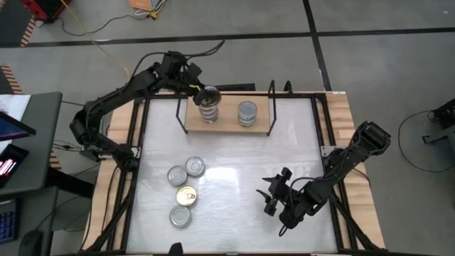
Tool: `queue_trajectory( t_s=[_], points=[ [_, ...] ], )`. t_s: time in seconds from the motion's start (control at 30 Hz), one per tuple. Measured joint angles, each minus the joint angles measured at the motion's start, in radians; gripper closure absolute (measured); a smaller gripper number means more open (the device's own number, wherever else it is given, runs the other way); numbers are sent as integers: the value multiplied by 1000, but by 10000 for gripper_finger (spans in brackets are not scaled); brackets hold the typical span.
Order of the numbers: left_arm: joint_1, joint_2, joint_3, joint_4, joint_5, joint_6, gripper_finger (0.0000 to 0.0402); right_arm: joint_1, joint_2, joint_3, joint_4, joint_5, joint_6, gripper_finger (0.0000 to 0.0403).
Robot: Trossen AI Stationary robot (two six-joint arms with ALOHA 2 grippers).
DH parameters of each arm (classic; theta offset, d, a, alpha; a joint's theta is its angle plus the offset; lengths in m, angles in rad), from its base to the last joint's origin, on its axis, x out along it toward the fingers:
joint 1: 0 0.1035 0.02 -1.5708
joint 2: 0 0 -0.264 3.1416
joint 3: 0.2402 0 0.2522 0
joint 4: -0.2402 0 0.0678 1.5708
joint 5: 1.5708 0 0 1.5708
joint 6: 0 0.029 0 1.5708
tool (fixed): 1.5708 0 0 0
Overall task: Stack canned seafood by type on shelf
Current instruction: Stack the blue-pink tuna can on top of the other blue-pink tuna can on the shelf
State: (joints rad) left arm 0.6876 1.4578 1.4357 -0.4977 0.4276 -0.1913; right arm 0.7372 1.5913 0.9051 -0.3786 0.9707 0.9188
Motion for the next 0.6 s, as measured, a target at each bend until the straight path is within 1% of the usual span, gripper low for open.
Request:
queue_trajectory(
  t_s=[0.27,0.6],
  points=[
    [-1,11,0,3,-36,11,219,0,0,0,0,0,0,143],
    [-2,79,2,60,3,-11,218,2,0,0,0,0,-1,143]
  ],
)
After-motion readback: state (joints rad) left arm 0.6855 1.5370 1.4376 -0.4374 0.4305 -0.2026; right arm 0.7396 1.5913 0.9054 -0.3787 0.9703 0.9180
